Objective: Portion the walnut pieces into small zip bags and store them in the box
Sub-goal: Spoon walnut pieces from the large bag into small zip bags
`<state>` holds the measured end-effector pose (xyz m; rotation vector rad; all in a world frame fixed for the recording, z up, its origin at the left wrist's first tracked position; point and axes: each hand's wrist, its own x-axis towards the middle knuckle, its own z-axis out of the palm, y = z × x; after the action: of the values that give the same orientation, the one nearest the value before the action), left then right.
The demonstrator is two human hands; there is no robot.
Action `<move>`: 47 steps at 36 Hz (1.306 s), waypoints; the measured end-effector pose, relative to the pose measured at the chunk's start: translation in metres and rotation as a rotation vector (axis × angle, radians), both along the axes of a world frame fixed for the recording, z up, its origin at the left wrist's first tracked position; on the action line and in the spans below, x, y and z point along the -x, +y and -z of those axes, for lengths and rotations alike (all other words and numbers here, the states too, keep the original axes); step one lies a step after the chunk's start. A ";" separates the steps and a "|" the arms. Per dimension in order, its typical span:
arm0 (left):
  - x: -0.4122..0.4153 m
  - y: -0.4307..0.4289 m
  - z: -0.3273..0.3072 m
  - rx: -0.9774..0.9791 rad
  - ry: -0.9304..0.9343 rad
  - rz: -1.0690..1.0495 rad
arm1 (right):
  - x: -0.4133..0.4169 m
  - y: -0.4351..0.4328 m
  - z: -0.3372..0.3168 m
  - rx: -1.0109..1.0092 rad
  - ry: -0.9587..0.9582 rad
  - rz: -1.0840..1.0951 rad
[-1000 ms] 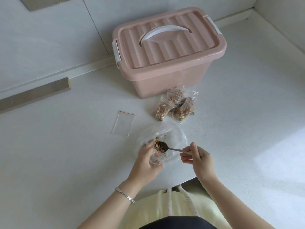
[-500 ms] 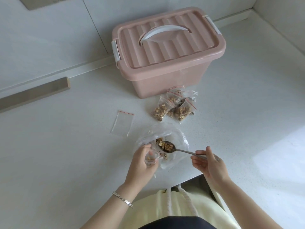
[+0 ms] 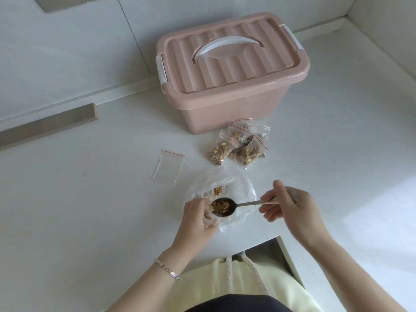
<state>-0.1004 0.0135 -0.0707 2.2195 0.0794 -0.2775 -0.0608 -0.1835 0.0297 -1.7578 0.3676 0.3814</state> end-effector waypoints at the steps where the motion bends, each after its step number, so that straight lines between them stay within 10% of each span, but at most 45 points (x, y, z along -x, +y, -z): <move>1: 0.000 -0.001 0.001 0.006 0.007 -0.008 | 0.002 0.005 -0.001 0.045 -0.026 -0.046; 7: 0.000 -0.006 0.002 0.026 -0.008 -0.060 | 0.019 0.023 -0.002 0.300 -0.247 -0.380; 13: 0.000 -0.002 0.001 0.046 -0.054 -0.111 | 0.015 0.005 0.003 0.173 -0.333 -0.070; 34: -0.008 0.006 0.009 0.076 0.107 0.001 | 0.013 0.016 0.084 0.094 -0.146 0.037; 47: -0.004 -0.001 -0.003 0.235 0.159 0.021 | 0.018 0.016 0.096 -0.349 0.297 0.258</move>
<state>-0.0963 0.0127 -0.0678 1.9637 0.1048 -0.4516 -0.0784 -0.1675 -0.0664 -1.2956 0.6891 0.4894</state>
